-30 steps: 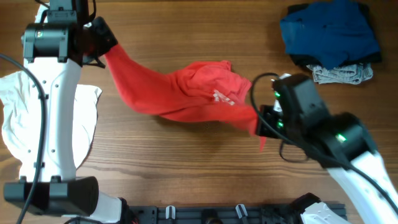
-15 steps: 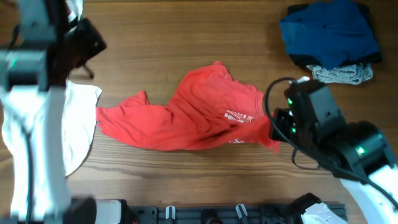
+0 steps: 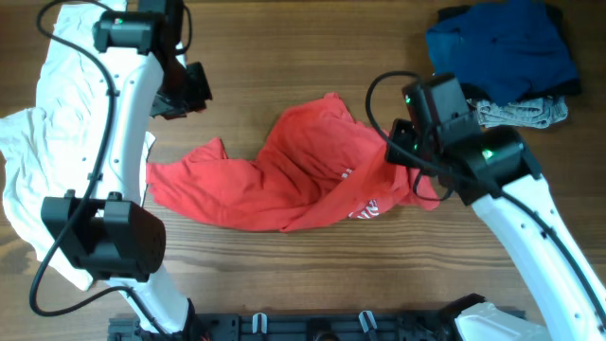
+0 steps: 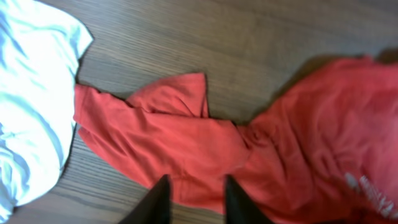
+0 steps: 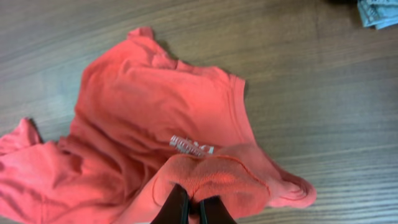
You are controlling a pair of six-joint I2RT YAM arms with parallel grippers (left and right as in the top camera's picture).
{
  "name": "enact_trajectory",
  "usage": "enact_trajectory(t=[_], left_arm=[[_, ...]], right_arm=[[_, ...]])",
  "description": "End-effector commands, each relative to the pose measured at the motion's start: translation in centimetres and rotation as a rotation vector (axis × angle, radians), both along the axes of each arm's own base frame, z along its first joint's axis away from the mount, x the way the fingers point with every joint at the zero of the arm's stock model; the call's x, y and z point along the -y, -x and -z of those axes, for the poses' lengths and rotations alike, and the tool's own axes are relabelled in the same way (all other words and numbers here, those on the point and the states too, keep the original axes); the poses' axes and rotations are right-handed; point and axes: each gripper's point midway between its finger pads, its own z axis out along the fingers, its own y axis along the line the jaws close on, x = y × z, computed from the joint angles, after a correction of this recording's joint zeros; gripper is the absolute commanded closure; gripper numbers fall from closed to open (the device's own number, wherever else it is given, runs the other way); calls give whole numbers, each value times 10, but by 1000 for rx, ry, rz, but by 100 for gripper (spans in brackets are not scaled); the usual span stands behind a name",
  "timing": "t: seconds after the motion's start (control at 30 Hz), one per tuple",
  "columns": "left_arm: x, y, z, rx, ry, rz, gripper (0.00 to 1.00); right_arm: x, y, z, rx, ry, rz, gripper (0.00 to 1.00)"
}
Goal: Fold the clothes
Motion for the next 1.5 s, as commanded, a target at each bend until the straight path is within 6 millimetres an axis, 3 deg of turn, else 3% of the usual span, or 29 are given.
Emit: enact_trajectory(t=[0.0,0.27,0.43,0.57,0.73,0.8,0.83,0.87,0.9,1.03,1.17,1.27,1.47], left_arm=[[23,20,22,-76,11,159,59],[99,43,108,-83,130,603,25],[116,49,138,-61,132,696,24],[118,50,160,-76,132,699,27],[119,44,172,-71,123,699,32],[120,39,176,-58,119,700,42],[120,38,176,-53,116,700,60],[119,35,176,-42,107,699,89],[119,30,175,-24,95,690,96],[107,0,157,56,-3,569,96],[90,-72,91,300,-117,393,96],[91,-122,43,517,-114,340,96],[91,-181,-16,848,-114,261,96]], right_arm=[[1,-14,2,0,-3,-32,96],[0,-18,5,2,9,-51,96],[0,-18,5,2,10,-52,96],[0,-18,5,1,11,-52,96],[0,-18,5,2,10,-52,96],[0,-18,5,2,11,-52,96],[0,-18,5,2,12,-52,96],[1,-18,5,2,15,-51,95],[1,-18,5,2,14,-51,95],[1,-18,5,2,14,-51,96],[2,-16,6,-7,17,-50,95],[2,-16,6,-6,16,-50,96],[1,-16,6,-6,15,-48,95]])
